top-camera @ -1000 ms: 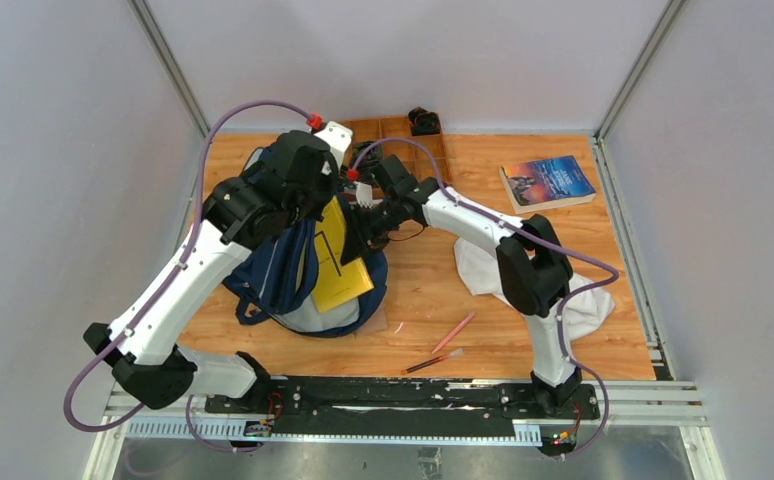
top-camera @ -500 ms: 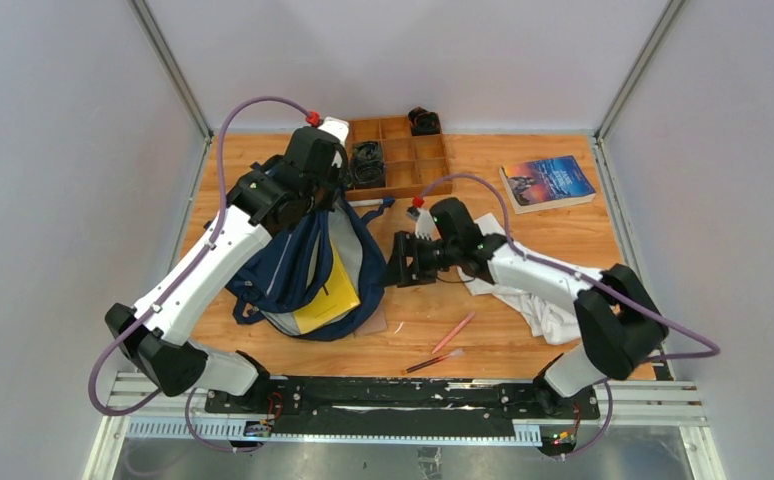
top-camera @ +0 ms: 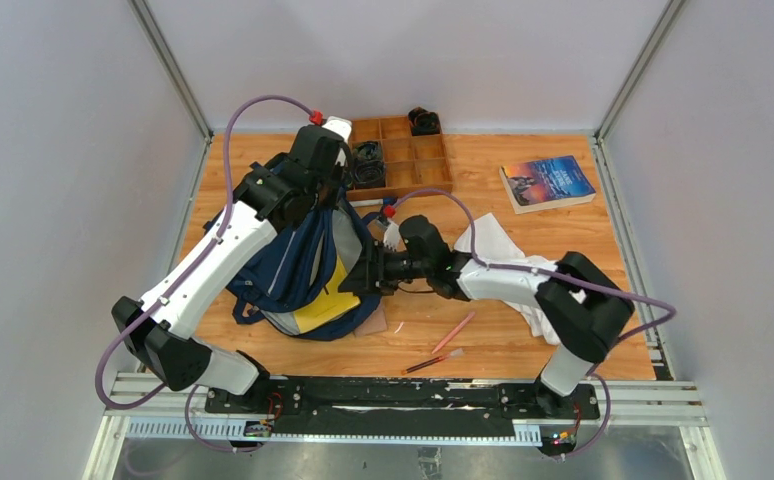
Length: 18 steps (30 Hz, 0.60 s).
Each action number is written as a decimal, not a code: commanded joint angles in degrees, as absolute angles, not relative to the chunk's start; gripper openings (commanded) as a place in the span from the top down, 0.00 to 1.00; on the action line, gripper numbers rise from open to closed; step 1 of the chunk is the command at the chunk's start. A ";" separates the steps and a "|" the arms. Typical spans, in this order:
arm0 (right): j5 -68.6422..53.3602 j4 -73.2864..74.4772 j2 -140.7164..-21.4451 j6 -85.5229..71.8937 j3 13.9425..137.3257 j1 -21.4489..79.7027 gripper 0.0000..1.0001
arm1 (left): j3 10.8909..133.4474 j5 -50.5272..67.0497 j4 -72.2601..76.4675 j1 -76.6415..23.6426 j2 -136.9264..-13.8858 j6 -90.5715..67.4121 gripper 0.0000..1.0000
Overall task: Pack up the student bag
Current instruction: Place the book in the student bag.
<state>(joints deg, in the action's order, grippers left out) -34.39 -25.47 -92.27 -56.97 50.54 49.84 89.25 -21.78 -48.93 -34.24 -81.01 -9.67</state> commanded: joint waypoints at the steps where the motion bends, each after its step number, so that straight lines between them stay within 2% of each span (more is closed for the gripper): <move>1: -32.17 -22.07 -98.34 -64.51 50.73 50.80 0.37 | 91.82 -23.13 -45.48 -33.38 -80.26 -9.65 1.00; 6: -26.28 -16.94 -100.95 -62.23 49.62 51.10 0.36 | 91.67 -22.96 -45.71 -33.27 -79.27 -9.35 1.00; 13: -19.07 -12.68 -98.15 -58.99 47.23 52.21 0.28 | 91.16 -22.70 -45.70 -33.28 -79.29 -8.88 1.00; 18: -16.33 -9.11 -97.16 -58.98 46.98 52.21 0.26 | 91.12 -22.20 -45.63 -33.28 -79.65 -8.96 1.00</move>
<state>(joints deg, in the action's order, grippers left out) -23.64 -19.77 -96.73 -61.63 49.39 52.14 89.25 -20.97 -48.99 -34.13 -81.01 -9.65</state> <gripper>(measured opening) 0.732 0.011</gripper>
